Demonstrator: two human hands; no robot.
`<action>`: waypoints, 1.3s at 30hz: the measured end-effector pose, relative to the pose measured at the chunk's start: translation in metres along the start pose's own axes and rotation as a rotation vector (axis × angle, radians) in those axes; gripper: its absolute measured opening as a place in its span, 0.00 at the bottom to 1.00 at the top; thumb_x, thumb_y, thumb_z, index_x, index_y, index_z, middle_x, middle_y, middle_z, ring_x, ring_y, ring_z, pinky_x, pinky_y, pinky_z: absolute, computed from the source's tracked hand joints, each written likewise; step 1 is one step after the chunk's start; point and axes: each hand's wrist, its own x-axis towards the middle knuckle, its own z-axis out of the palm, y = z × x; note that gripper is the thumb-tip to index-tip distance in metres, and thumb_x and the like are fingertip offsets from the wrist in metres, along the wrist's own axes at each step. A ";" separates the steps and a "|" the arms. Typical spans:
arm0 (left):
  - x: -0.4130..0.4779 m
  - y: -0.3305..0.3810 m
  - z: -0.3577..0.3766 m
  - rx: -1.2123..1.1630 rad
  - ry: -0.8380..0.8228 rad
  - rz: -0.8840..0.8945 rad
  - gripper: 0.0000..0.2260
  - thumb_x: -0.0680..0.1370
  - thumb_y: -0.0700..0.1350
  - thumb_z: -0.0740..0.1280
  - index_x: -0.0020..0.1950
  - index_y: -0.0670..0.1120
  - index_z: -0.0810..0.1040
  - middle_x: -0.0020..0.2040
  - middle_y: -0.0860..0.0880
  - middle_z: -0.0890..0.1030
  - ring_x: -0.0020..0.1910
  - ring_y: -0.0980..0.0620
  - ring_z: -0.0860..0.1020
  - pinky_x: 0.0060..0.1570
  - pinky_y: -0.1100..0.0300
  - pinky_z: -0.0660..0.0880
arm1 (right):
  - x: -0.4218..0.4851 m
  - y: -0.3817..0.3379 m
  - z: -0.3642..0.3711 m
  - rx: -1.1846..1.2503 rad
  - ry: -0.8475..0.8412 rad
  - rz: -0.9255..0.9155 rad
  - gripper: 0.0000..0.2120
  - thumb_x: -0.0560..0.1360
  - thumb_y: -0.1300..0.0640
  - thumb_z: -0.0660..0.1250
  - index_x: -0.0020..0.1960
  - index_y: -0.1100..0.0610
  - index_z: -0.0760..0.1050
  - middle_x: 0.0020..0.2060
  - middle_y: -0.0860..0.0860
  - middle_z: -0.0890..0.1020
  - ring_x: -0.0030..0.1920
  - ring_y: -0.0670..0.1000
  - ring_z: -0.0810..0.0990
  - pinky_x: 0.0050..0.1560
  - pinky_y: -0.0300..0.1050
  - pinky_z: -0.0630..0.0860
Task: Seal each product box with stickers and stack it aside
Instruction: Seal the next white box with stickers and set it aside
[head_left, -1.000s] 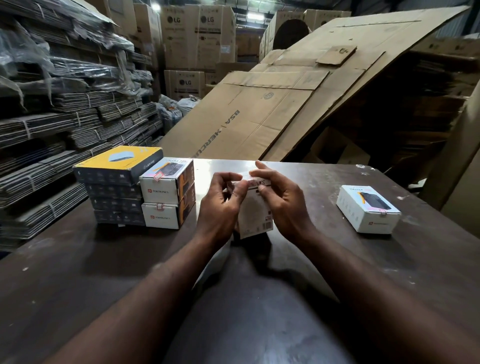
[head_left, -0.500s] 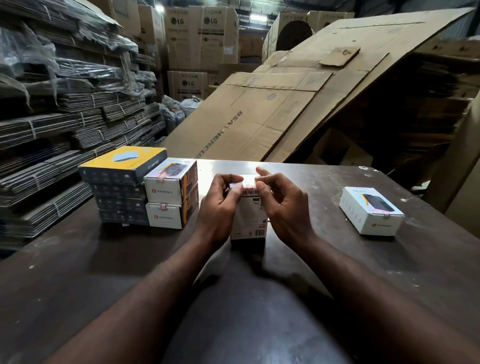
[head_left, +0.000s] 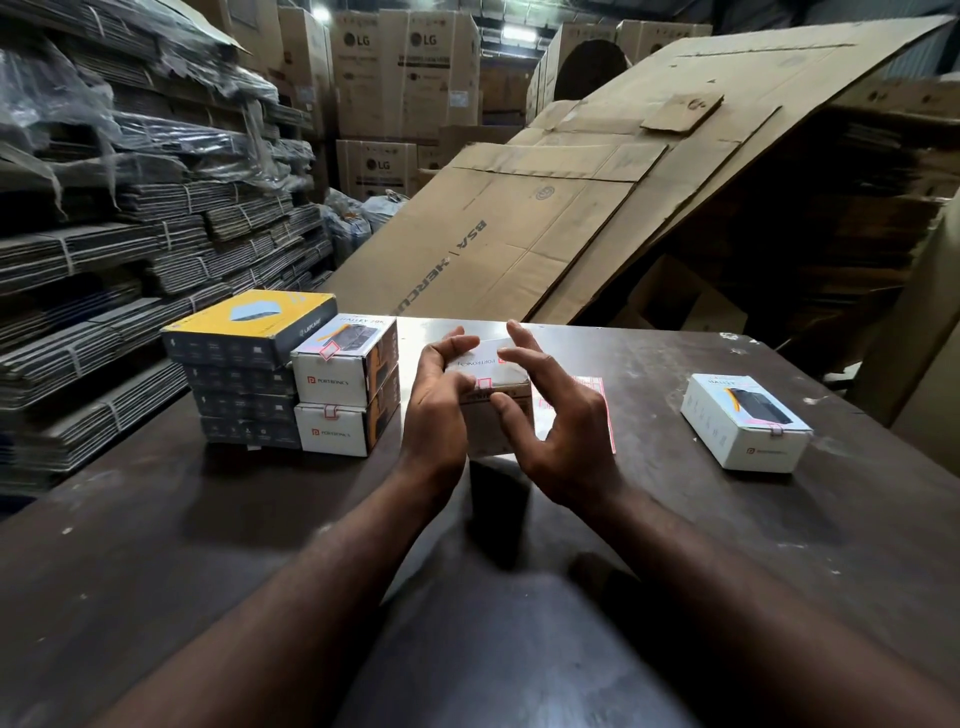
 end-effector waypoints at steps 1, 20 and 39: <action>-0.001 0.001 0.000 0.002 -0.017 0.000 0.15 0.73 0.43 0.63 0.59 0.50 0.77 0.68 0.55 0.75 0.64 0.59 0.75 0.61 0.64 0.73 | 0.000 0.001 -0.001 -0.032 -0.015 -0.033 0.19 0.76 0.62 0.70 0.65 0.63 0.76 0.73 0.56 0.73 0.72 0.51 0.73 0.67 0.49 0.75; 0.004 -0.010 -0.009 0.226 -0.249 0.061 0.33 0.76 0.44 0.72 0.77 0.52 0.61 0.69 0.53 0.75 0.63 0.53 0.79 0.60 0.58 0.78 | 0.014 0.013 -0.005 0.154 0.383 0.573 0.06 0.78 0.55 0.72 0.52 0.50 0.75 0.45 0.46 0.84 0.48 0.44 0.84 0.52 0.51 0.83; 0.017 -0.023 -0.020 0.363 0.021 0.041 0.13 0.77 0.39 0.73 0.59 0.52 0.81 0.61 0.54 0.81 0.60 0.51 0.79 0.54 0.61 0.78 | 0.012 0.020 -0.001 0.547 -0.063 0.801 0.29 0.70 0.51 0.78 0.67 0.57 0.72 0.55 0.55 0.85 0.54 0.55 0.86 0.57 0.56 0.82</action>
